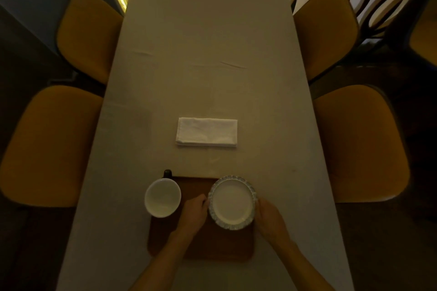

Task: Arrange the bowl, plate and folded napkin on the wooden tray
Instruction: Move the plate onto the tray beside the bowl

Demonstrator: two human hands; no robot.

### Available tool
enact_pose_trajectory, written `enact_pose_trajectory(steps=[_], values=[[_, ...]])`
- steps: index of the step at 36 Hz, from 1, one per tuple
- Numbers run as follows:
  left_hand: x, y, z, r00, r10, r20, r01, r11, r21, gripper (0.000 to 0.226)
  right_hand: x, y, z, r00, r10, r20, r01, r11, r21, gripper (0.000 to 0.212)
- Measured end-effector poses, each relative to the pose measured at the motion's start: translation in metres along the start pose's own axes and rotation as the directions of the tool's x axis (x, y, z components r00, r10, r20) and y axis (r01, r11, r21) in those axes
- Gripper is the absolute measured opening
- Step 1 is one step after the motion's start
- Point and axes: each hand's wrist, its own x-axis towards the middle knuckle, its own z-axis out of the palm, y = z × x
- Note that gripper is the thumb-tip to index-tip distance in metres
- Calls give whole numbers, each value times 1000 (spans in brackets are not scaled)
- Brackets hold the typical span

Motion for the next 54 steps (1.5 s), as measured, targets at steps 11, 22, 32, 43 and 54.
enact_pose_trajectory(steps=[11,22,32,43,54], values=[[0,3,-2,1000,-15,23,16,999,-40,38,7,7,2,1000,12,16,-11,1000,-28,30],[-13,9,-9,998,-58,0,58,996,64,36,1,10,-16,998,57,0,-57,995,-80,20],[-32,29,-26,996,24,-82,2,951,309,19,-4,-2,-37,959,-111,-260,28,952,-304,26],[-64,30,-36,955,180,-237,-77,919,386,21,-24,-30,-39,891,-357,-280,202,864,-461,23],[-58,18,-51,951,208,-229,-78,877,474,17,-23,-60,-16,873,-449,-188,279,777,-564,25]])
